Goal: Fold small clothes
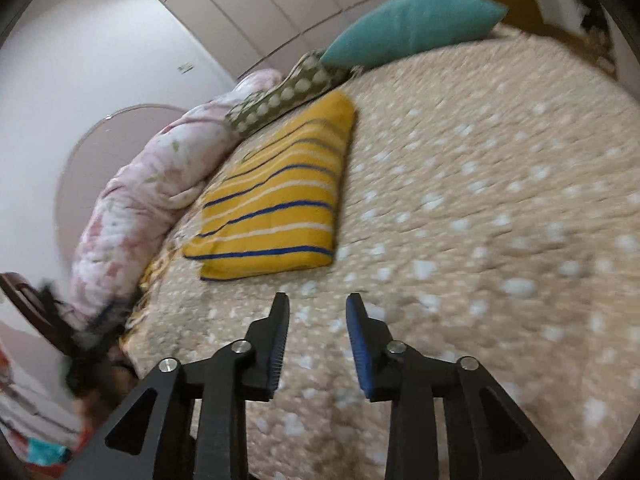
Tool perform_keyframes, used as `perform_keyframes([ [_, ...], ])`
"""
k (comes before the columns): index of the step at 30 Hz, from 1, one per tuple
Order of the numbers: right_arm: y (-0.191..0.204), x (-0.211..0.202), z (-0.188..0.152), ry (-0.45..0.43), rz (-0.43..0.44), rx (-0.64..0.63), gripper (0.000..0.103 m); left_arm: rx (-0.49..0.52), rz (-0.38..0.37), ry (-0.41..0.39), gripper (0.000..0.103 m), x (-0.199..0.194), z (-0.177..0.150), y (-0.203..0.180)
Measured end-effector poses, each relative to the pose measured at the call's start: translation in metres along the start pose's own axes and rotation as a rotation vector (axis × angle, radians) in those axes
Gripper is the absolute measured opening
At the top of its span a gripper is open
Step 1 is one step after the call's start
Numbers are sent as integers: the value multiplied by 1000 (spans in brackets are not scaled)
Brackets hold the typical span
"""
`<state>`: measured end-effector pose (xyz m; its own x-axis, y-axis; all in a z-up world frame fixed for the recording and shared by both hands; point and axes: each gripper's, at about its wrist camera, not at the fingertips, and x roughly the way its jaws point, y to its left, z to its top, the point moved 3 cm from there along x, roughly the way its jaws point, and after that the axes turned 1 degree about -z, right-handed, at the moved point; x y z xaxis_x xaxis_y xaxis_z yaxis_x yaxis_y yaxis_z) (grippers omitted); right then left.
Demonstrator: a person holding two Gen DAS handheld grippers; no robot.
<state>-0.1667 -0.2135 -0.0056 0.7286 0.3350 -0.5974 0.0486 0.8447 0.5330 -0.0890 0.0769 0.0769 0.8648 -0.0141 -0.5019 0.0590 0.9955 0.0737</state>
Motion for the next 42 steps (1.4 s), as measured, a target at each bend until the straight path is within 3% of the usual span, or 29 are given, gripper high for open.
perform_keyframes([
  [4,18,-27,-8,-68,-118,-57,43,-76,-104,-46,103,-45,27,-9],
  [6,32,-37,-16,-99,-211,-81,48,-78,-183,-39,103,-61,32,-18],
  [9,46,-50,-29,-133,-302,-124,55,-51,-223,-15,103,-74,27,-33],
  [12,57,-54,-41,-144,-367,-156,62,-41,-181,13,103,-77,10,-45],
  [17,54,-47,-56,-105,-461,-135,63,-16,-98,85,103,-73,-21,-54],
  [27,54,-35,-66,-43,-520,-144,66,-35,-132,86,103,-84,-27,-53],
  [42,56,-20,-74,24,-522,-178,68,25,-164,214,103,-64,-42,-69],
])
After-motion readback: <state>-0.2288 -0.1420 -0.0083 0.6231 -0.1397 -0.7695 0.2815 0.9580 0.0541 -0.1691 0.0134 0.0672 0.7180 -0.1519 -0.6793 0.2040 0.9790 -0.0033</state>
